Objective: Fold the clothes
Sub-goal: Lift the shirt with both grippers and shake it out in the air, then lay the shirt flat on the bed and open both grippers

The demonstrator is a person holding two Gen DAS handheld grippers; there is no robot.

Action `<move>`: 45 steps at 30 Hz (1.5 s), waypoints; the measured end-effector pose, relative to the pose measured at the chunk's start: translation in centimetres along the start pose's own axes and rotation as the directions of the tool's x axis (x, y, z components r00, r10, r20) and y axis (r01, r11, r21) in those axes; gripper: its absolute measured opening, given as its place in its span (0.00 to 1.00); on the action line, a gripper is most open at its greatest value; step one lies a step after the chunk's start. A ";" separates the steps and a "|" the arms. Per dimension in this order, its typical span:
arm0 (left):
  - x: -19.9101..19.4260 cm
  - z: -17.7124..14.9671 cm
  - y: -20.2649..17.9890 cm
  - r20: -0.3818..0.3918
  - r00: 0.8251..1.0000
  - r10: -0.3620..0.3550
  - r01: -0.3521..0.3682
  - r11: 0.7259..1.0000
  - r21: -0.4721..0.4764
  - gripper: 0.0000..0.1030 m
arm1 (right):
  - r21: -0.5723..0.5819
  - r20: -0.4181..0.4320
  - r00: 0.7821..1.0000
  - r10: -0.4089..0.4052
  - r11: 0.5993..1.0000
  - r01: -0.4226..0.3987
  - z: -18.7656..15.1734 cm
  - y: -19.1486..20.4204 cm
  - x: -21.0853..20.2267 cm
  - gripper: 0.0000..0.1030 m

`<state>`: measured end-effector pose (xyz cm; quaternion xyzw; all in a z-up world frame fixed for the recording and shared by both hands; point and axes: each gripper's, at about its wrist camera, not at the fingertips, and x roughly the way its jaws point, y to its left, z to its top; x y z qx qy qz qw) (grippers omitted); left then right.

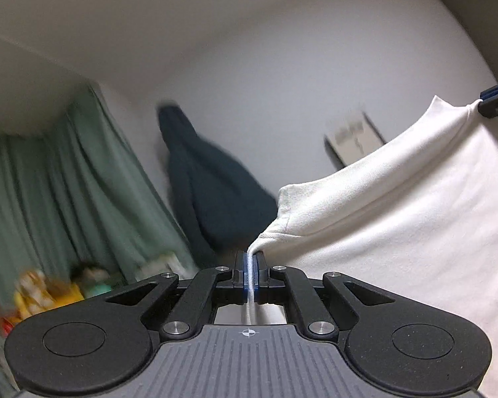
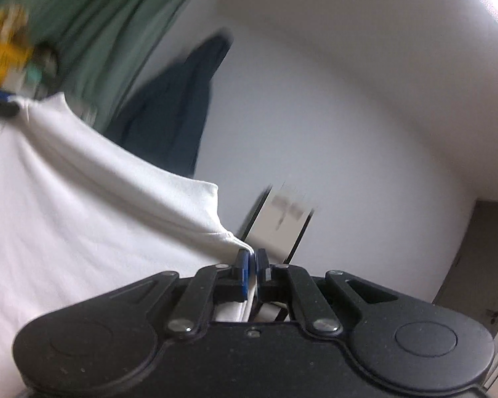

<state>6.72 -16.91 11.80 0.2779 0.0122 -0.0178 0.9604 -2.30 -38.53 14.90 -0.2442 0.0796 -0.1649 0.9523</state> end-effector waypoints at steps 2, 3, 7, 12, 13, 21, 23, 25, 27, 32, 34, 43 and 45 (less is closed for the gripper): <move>4.7 -1.9 -1.6 -0.072 0.997 -0.039 0.039 0.999 -0.004 0.03 | -0.042 -0.067 0.998 0.019 0.999 -0.022 -2.2 2.8 5.1 0.05; 6.9 -2.8 -2.5 -0.105 0.993 -0.053 0.054 0.999 -0.001 0.03 | -0.062 -0.102 0.994 0.027 0.998 -0.034 -3.1 3.8 7.6 0.05; 12.8 -5.6 -5.5 -0.212 0.972 -0.103 0.114 0.993 0.042 0.03 | -0.088 -0.240 0.969 0.064 0.992 -0.087 -6.3 7.1 14.0 0.05; 17.4 -7.5 -9.7 -0.295 0.946 -0.135 0.162 0.984 0.068 0.03 | -0.095 -0.362 0.929 0.075 0.989 -0.116 -6.7 11.9 19.1 0.05; 18.2 -8.0 -10.3 -0.312 0.939 -0.142 0.175 0.981 0.079 0.03 | -0.092 -0.385 0.919 0.078 0.988 -0.123 -6.6 13.0 20.3 0.04; 19.8 -10.9 -13.5 -0.414 0.885 -0.213 0.311 0.932 0.186 0.03 | 0.031 -0.492 0.854 0.167 0.984 -0.175 -8.9 16.7 24.0 0.45; 19.3 -10.0 -11.7 -0.415 0.862 -0.290 0.361 0.927 0.103 0.12 | 0.095 -0.473 0.849 0.235 0.972 -0.216 -8.4 14.8 23.8 0.52; 18.4 -9.3 -8.6 -0.398 0.853 -0.337 0.358 0.934 -0.023 0.46 | 0.143 -0.435 0.856 0.279 0.960 -0.240 -7.9 12.6 22.1 0.53; 16.9 -8.9 -5.0 -0.368 0.858 -0.358 0.330 0.934 -0.141 0.91 | 0.177 -0.401 0.857 0.325 0.945 -0.276 -7.5 10.7 20.5 0.54; 9.9 -10.5 3.6 -0.342 0.847 -0.406 0.329 0.907 -0.262 1.00 | 0.252 -0.333 0.802 0.495 0.867 -0.431 -7.2 9.4 10.7 0.57; 6.4 -11.6 5.5 -0.369 0.830 -0.419 0.324 0.900 -0.293 1.00 | 0.307 -0.308 0.756 0.578 0.812 -0.496 -6.9 10.2 5.7 0.57; -5.3 -15.5 8.8 -0.356 0.672 -0.650 0.406 0.725 -0.556 0.99 | 0.374 -0.211 0.631 0.746 0.658 -0.654 -2.9 18.2 -12.4 0.57; -6.4 -15.7 7.7 -0.413 0.624 -0.664 0.446 0.736 -0.509 0.85 | 0.390 -0.211 0.642 0.737 0.665 -0.637 -2.9 17.8 -13.8 0.57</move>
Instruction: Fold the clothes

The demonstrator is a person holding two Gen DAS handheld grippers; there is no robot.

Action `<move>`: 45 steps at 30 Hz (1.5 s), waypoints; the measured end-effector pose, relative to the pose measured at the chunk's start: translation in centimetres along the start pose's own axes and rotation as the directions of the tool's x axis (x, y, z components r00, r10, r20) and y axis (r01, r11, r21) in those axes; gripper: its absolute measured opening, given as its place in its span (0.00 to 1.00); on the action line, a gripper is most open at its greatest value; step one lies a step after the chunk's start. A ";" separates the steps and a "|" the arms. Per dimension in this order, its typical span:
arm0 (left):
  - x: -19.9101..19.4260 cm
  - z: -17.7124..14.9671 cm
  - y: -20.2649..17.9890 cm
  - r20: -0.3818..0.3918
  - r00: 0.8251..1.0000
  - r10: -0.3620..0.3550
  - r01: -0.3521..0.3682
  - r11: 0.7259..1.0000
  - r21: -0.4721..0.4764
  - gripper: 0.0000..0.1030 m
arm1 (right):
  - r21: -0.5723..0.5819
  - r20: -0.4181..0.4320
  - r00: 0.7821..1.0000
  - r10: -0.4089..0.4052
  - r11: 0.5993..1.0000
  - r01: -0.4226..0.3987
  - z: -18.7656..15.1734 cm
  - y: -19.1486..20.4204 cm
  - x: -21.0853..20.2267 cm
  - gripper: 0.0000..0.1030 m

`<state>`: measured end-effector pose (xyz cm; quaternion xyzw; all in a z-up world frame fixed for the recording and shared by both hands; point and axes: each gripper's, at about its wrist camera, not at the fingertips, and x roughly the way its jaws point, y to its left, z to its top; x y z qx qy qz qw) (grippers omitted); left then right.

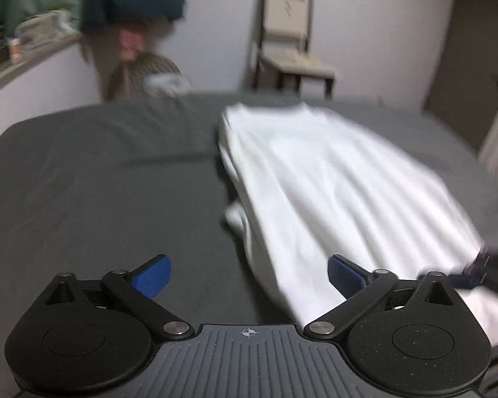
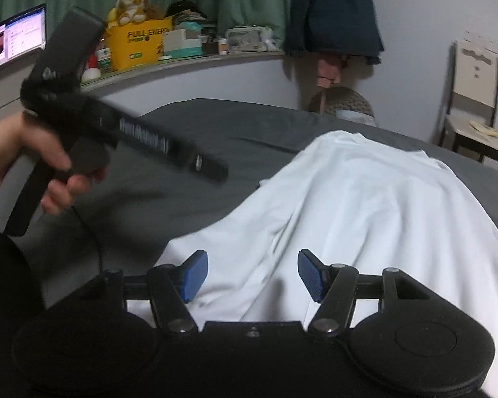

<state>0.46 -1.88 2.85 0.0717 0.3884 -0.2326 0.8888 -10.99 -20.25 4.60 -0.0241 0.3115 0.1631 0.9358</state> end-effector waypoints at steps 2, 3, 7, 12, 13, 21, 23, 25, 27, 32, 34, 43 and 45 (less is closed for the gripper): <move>0.1 -0.9 -0.8 -0.056 0.998 -0.021 0.023 0.999 0.033 0.64 | 0.017 0.005 1.000 0.019 1.000 -0.019 -0.8 -0.2 -1.0 0.57; 0.2 -1.2 -0.9 -0.077 0.995 -0.058 0.060 0.998 0.024 0.58 | 0.022 0.008 1.000 0.025 0.999 -0.025 -1.3 -0.3 -1.5 0.58; 1.1 -2.0 -2.0 -0.153 0.976 -0.157 0.161 0.987 0.016 0.45 | 0.052 -0.005 1.000 0.002 0.999 -0.002 -3.3 -1.0 -2.8 0.58; 3.5 -1.8 -2.4 -0.229 0.965 -0.126 0.136 0.990 0.027 0.02 | 0.115 -0.021 1.000 0.002 0.993 0.001 -3.9 -2.5 -2.4 0.58; 3.2 -1.7 -1.9 -0.214 0.971 -0.109 0.115 0.993 0.015 0.01 | 0.115 -0.021 1.000 -0.002 0.993 0.004 -3.9 -2.6 -2.4 0.58; 0.8 2.6 9.4 -0.142 0.948 0.285 -0.287 0.958 0.004 0.01 | 0.163 -0.003 1.000 -0.004 0.987 0.004 -4.3 -3.9 -1.8 0.58; 1.0 3.8 12.7 -0.151 0.906 0.396 -0.398 0.917 0.022 0.01 | 0.169 -0.009 1.000 -0.001 0.986 0.002 -4.4 -3.9 -1.5 0.58; 1.6 4.8 15.9 -0.164 0.863 0.478 -0.481 0.876 0.023 0.01 | 0.172 -0.020 1.000 0.000 0.985 0.003 -4.6 -3.9 -1.1 0.58; 2.3 5.6 18.3 -0.166 0.837 0.522 -0.526 0.850 0.022 0.02 | 0.170 -0.025 1.000 0.002 0.986 0.002 -4.6 -3.8 -0.8 0.58; 5.1 7.3 20.7 -0.204 0.848 0.489 -0.482 0.872 0.086 0.02 | 0.142 -0.030 1.000 0.004 0.990 0.000 -4.5 -3.4 -0.4 0.58; 6.6 7.3 21.0 -0.253 0.841 0.478 -0.468 0.878 0.102 0.02 | 0.141 -0.039 0.999 0.008 0.990 -0.003 -4.6 -3.4 -0.1 0.58; 5.1 4.9 23.7 -0.286 0.895 0.343 -0.373 0.926 -0.058 0.43 | 0.133 -0.053 0.998 0.018 0.991 -0.011 -4.3 -3.1 0.0 0.58; 3.0 3.5 24.0 -0.250 0.917 0.310 -0.341 0.935 -0.093 0.70 | 0.130 -0.051 0.998 0.023 0.991 -0.016 -4.3 -2.9 -0.1 0.58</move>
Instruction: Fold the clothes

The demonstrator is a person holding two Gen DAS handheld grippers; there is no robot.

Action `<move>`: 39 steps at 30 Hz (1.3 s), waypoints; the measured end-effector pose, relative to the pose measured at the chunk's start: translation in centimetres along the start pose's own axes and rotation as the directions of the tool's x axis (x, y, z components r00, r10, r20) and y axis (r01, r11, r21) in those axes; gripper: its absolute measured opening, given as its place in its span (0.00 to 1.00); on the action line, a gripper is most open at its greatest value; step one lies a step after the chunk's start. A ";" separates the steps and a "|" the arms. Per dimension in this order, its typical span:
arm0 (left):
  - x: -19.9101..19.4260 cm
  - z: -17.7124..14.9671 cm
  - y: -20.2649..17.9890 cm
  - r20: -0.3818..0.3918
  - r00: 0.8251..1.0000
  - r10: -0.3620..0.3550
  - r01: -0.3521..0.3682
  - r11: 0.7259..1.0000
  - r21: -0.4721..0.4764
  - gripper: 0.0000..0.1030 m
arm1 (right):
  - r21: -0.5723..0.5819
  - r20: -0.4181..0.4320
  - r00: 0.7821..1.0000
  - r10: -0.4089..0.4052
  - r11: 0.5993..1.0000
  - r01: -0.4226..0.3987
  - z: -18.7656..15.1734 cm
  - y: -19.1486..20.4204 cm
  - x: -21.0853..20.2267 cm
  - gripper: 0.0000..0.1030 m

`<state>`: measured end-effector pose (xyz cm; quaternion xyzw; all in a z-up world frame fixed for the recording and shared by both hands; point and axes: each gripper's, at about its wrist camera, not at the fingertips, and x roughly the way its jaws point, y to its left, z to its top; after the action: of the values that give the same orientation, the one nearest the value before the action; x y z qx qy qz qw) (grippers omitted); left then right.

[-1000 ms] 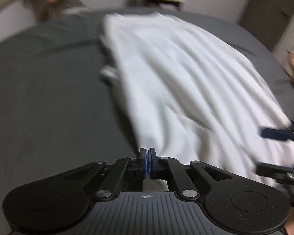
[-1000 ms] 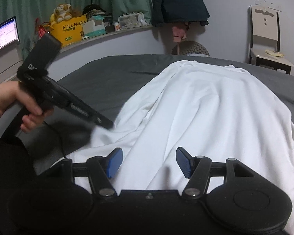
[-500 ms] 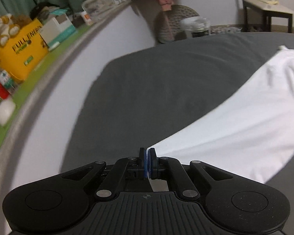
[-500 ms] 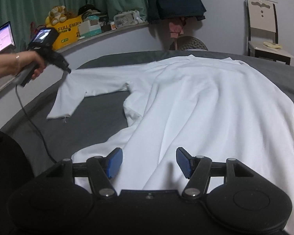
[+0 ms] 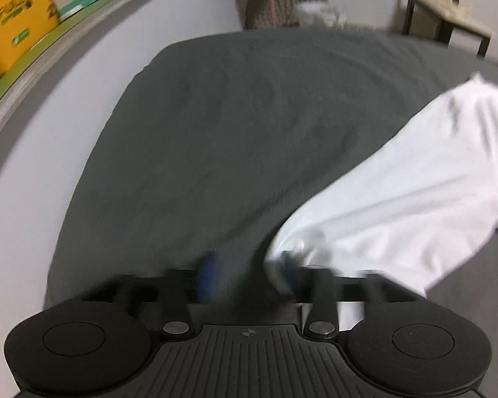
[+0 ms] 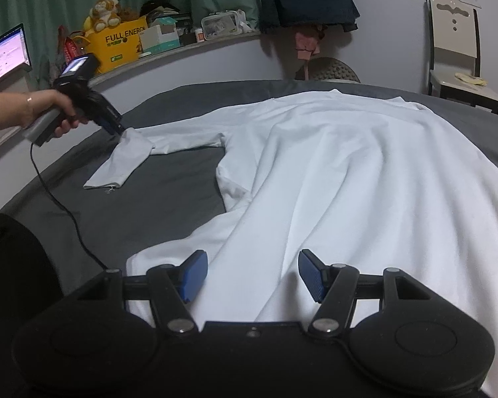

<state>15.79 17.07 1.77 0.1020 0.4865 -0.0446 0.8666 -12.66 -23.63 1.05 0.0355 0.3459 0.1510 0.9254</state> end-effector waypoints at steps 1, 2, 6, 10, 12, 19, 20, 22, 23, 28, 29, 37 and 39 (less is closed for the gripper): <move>-0.7 -0.9 0.5 0.018 1.000 -0.021 0.021 1.000 -0.012 0.80 | -0.001 0.001 1.000 0.002 1.000 -0.002 0.0 0.1 -0.1 0.58; -1.3 -1.8 1.0 0.028 0.998 -0.050 0.051 0.998 -0.027 0.80 | -0.003 0.002 1.000 0.005 1.000 -0.005 -0.1 0.4 -0.2 0.58; -2.4 -5.8 2.1 0.036 0.977 -0.211 0.214 0.973 -0.087 0.80 | -0.019 0.005 1.000 0.014 1.000 -0.014 -0.2 1.2 -0.6 0.58; -2.3 -9.0 0.8 0.020 0.961 -0.276 0.277 0.956 -0.097 0.63 | -0.028 0.013 1.000 0.012 1.000 -0.012 -0.2 1.7 -1.0 0.58; -2.0 -9.8 0.0 0.013 0.956 -0.294 0.294 0.950 -0.106 0.45 | -0.028 0.015 1.000 0.009 1.000 -0.009 -0.1 1.8 -1.2 0.58; -3.3 -10.6 -0.7 0.072 0.978 -0.195 0.198 0.980 -0.036 0.01 | -0.021 0.020 1.000 -0.008 1.000 0.008 0.0 1.6 -1.4 0.58; -3.5 -10.5 -0.1 0.065 0.985 -0.158 0.160 0.987 -0.028 0.01 | -0.018 0.022 1.000 -0.009 1.000 0.010 0.0 1.5 -1.5 0.58; -3.5 -10.2 2.1 0.020 0.998 -0.068 0.068 0.998 -0.017 0.01 | -0.014 0.026 1.000 -0.011 1.000 0.012 -0.1 1.4 -1.6 0.58; -3.4 -10.1 3.2 -0.006 1.000 -0.017 0.017 1.000 -0.008 0.01 | -0.014 0.026 1.000 -0.012 1.000 0.013 -0.1 1.3 -1.6 0.58; -2.7 -10.1 8.3 -0.105 0.979 0.175 -0.177 0.984 -0.005 0.01 | -0.001 0.012 1.000 -0.008 1.000 0.008 -0.4 0.9 -1.3 0.58; -2.6 -10.1 8.8 -0.110 0.974 0.196 -0.197 0.980 0.001 0.01 | 0.001 0.009 1.000 -0.007 1.000 0.007 -0.4 1.0 -1.2 0.58; -4.8 -11.5 8.3 0.071 0.997 0.031 -0.028 0.998 -0.049 0.09 | -0.013 0.007 1.000 -0.008 1.000 0.008 -0.3 1.1 -1.0 0.58; -5.9 -12.5 5.4 0.135 0.991 0.015 -0.025 0.997 0.073 0.41 | -0.015 0.004 1.000 -0.007 1.000 0.007 -0.3 1.0 -1.0 0.58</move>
<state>3.20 24.97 1.20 0.1359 0.4241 -0.0608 0.8933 -13.86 -22.95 1.61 0.0274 0.3433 0.1503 0.9267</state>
